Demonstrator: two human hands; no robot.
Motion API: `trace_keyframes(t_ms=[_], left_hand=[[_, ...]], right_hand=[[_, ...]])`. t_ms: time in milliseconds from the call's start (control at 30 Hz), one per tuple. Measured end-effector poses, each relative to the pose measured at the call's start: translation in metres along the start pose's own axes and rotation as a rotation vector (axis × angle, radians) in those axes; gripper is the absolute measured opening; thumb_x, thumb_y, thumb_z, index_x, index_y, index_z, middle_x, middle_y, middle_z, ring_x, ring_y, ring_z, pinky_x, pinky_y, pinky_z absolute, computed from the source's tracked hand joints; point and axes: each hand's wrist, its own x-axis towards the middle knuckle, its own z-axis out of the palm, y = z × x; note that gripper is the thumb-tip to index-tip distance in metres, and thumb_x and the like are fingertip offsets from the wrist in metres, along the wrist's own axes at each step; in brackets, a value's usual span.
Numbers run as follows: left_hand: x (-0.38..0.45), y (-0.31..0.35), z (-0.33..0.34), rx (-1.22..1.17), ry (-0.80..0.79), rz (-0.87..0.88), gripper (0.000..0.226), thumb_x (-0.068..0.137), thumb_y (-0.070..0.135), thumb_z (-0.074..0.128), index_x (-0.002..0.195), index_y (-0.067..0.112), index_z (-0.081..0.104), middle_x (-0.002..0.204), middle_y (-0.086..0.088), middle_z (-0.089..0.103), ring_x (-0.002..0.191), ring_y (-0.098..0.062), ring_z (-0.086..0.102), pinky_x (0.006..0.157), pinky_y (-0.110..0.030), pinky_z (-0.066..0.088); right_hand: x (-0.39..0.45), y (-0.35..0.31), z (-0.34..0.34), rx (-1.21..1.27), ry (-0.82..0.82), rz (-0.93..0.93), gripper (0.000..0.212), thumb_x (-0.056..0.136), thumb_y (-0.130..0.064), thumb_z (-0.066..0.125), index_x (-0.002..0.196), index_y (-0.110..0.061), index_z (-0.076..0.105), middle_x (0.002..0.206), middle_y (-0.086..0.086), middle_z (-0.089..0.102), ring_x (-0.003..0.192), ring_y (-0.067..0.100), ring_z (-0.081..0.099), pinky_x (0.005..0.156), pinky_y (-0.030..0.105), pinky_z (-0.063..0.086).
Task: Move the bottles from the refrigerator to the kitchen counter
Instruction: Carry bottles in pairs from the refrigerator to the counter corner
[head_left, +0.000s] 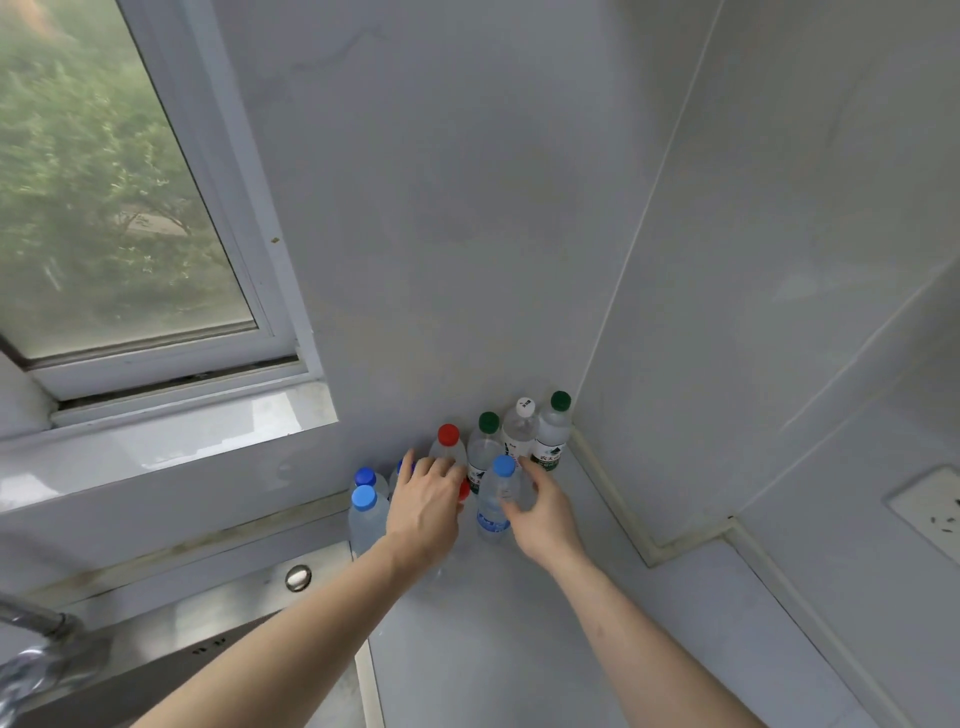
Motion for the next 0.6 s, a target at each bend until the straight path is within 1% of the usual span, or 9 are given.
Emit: trace_keyframes(t_ms=[33,100,200,267,300,367,433,600], left_hand=[[-0.011,0.0,-0.004,-0.029,0.029,0.012,0.048,0.097,0.024,0.063,0.143,0.025,0.052,0.149,0.001,0.051,0.141,-0.026,0.042,0.128,-0.048,0.01],[-0.039,-0.004,-0.009,-0.105,0.093,0.04,0.053,0.093,0.023,0.068,0.144,0.026,0.053,0.15,0.001,0.051,0.143,-0.025,0.042,0.127,-0.047,0.01],[-0.089,-0.011,-0.018,-0.175,0.118,0.039,0.056,0.089,0.026,0.071,0.142,0.029,0.055,0.15,0.004,0.051,0.142,-0.023,0.043,0.127,-0.049,0.016],[-0.124,-0.016,-0.025,-0.218,0.105,0.009,0.054,0.09,0.03,0.07,0.142,0.03,0.056,0.151,0.006,0.05,0.142,-0.022,0.042,0.125,-0.048,0.022],[-0.14,-0.019,-0.028,-0.248,0.099,-0.003,0.053,0.09,0.03,0.071,0.141,0.03,0.057,0.151,0.007,0.05,0.141,-0.022,0.044,0.123,-0.046,0.027],[-0.171,-0.024,-0.033,-0.304,0.086,-0.022,0.05,0.089,0.031,0.072,0.138,0.03,0.059,0.149,0.008,0.051,0.137,-0.021,0.046,0.117,-0.041,0.036],[-0.197,-0.028,-0.035,-0.344,0.054,-0.046,0.049,0.09,0.033,0.071,0.138,0.032,0.059,0.151,0.011,0.049,0.138,-0.018,0.045,0.115,-0.037,0.038],[-0.237,-0.028,-0.038,-0.386,0.022,-0.033,0.049,0.092,0.035,0.071,0.139,0.036,0.056,0.152,0.015,0.046,0.139,-0.015,0.042,0.117,-0.037,0.037]], right_hand=[[-0.01,0.003,-0.001,0.002,0.021,-0.008,0.06,0.094,-0.009,0.072,0.149,-0.02,0.051,0.138,-0.013,0.055,0.13,0.004,0.049,0.101,0.014,0.033],[-0.033,0.009,-0.001,0.003,0.038,0.0,0.063,0.092,-0.008,0.074,0.149,-0.022,0.051,0.139,-0.015,0.054,0.136,0.007,0.049,0.103,0.013,0.033],[-0.073,0.019,-0.002,-0.036,0.023,-0.009,0.062,0.091,-0.01,0.074,0.147,-0.025,0.052,0.154,-0.008,0.047,0.143,0.008,0.042,0.113,0.019,0.031],[-0.1,0.024,-0.002,-0.058,0.006,-0.024,0.057,0.091,-0.011,0.073,0.142,-0.03,0.056,0.158,-0.01,0.039,0.148,0.007,0.037,0.115,0.018,0.028],[-0.114,0.025,-0.001,-0.056,-0.001,-0.027,0.055,0.091,-0.012,0.073,0.141,-0.032,0.057,0.159,-0.012,0.037,0.148,0.006,0.036,0.116,0.02,0.03],[-0.141,0.028,0.003,-0.043,-0.024,-0.04,0.055,0.091,-0.014,0.072,0.14,-0.036,0.058,0.161,-0.016,0.034,0.148,0.003,0.035,0.121,0.029,0.033],[-0.165,0.029,0.007,-0.043,-0.05,-0.043,0.055,0.093,-0.017,0.072,0.14,-0.039,0.056,0.162,-0.019,0.033,0.148,0.0,0.034,0.123,0.035,0.033],[-0.211,0.029,0.009,-0.058,-0.074,-0.021,0.056,0.094,-0.022,0.07,0.143,-0.041,0.053,0.161,-0.024,0.03,0.148,-0.001,0.033,0.124,0.036,0.033]])
